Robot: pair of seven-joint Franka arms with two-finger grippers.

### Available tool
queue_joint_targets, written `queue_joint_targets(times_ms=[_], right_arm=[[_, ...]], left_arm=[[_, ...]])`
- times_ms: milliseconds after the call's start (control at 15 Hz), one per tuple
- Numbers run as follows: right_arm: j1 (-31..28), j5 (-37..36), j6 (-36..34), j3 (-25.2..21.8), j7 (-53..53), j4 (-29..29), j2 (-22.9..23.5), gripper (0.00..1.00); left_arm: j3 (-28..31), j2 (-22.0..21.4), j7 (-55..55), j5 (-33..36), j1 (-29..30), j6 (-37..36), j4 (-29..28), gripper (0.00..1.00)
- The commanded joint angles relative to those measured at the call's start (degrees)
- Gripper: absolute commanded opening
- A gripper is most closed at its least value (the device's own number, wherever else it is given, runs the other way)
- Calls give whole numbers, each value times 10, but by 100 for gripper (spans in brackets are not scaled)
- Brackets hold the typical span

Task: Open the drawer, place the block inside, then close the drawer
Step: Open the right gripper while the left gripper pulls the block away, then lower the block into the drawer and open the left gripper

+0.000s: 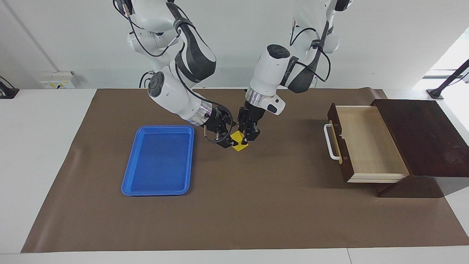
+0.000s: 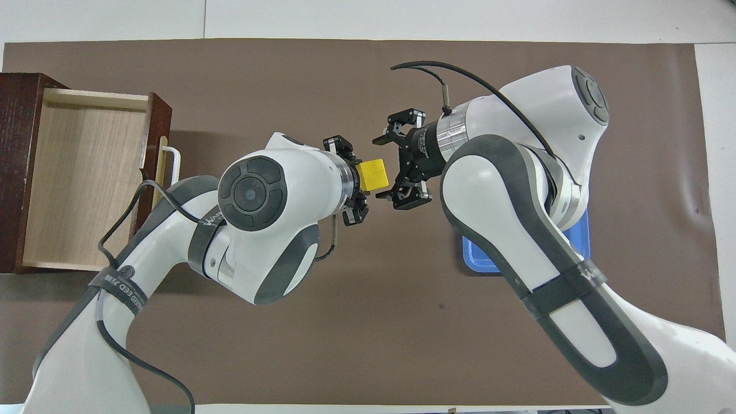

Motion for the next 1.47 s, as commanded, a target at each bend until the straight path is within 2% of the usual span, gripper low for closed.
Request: queue_joint_targets(times_ms=[0, 133, 400, 533, 667, 733, 867, 1000, 1133, 1400], right_arm=[[-6, 15, -3, 3, 6, 0, -3, 100], [-6, 15, -4, 3, 6, 1, -3, 100], [-18, 8, -25, -2, 5, 16, -3, 100], [-46, -10, -43, -3, -1, 34, -3, 100], [-74, -59, -80, -2, -13, 62, -3, 100], [-85, -71, -100, -3, -23, 77, -4, 100], [-105, -103, -137, -3, -65, 99, -4, 100], [-127, -129, -179, -3, -117, 114, -8, 100], [-145, -153, -224, -3, -181, 135, -9, 100], [-163, -230, -302, -4, -358, 152, -22, 100]], left_arm=[[5, -16, 61, -4, 19, -50, -4, 0], [8, -18, 84, -4, 39, -85, 10, 0], [6, -50, 204, -11, 143, -238, 80, 0], [6, -69, 299, -32, 215, -302, 104, 0], [10, -73, 423, -35, 281, -368, 133, 0], [12, -72, 481, -33, 308, -377, 137, 0], [13, -83, 581, -31, 352, -364, 108, 0], [14, -110, 676, -29, 377, -319, 45, 0], [16, -132, 726, -12, 394, -259, -23, 0], [16, -124, 786, -6, 424, -224, -51, 0]])
